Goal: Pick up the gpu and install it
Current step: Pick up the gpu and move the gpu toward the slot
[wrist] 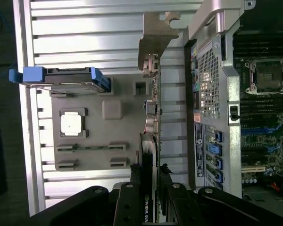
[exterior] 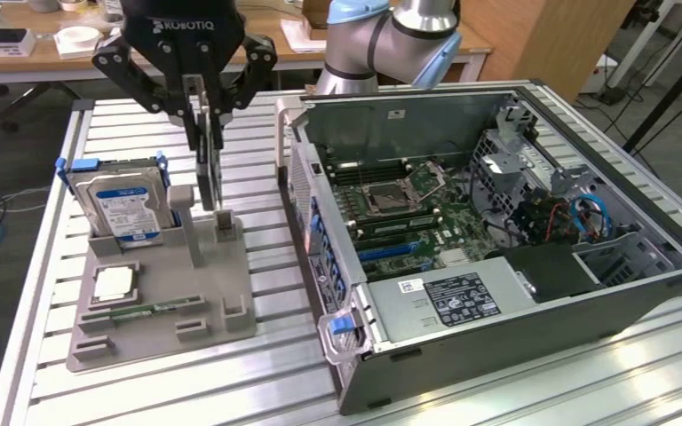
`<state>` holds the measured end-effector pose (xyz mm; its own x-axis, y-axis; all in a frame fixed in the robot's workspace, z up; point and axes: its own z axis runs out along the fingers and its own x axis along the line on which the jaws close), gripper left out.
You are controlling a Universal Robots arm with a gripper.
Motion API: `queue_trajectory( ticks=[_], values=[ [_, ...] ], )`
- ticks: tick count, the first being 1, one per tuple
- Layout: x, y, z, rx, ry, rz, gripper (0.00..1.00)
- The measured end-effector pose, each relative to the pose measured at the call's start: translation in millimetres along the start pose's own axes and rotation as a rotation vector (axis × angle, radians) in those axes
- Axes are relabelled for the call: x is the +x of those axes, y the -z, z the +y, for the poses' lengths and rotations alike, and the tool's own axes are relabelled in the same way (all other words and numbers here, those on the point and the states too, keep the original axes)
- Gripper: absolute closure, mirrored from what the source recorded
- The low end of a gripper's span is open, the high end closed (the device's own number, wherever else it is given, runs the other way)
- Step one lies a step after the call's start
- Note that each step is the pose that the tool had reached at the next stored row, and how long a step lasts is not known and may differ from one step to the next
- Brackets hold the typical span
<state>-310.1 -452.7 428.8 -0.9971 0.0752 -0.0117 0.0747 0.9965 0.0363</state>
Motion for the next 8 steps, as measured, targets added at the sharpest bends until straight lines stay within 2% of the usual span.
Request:
queue_trajectory(
  ticks=[8],
  values=[
    [-0.1, 8.0, 0.3, 0.0001, 0.0, 0.0001, 0.74]
  ],
)
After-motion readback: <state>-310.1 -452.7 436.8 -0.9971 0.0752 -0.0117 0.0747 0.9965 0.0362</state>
